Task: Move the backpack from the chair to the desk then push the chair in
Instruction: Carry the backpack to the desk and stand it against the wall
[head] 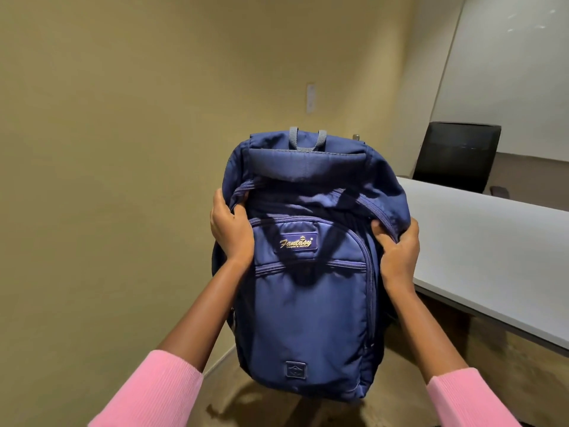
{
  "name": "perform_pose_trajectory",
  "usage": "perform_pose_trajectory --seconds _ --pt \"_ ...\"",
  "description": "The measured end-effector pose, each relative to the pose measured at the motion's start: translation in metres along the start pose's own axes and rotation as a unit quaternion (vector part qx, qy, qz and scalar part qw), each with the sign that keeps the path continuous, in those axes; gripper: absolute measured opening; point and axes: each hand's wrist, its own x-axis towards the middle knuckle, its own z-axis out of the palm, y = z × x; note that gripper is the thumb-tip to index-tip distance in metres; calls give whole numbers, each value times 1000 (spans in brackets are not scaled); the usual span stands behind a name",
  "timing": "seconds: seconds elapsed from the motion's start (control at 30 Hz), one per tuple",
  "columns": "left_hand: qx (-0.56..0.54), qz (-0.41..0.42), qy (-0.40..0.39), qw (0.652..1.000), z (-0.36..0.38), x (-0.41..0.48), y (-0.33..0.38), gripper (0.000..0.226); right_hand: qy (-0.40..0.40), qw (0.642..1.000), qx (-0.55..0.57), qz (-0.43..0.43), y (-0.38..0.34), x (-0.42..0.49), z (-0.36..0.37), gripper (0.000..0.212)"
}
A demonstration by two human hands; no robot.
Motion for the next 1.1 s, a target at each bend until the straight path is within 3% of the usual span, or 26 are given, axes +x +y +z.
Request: perform_pose_trajectory --seconds 0.7,1.1 --pt "-27 19 -35 999 206 160 -73 44 38 999 -9 2 99 212 112 42" --pt "-65 76 -27 995 328 263 -105 23 36 999 -1 12 152 368 188 49"
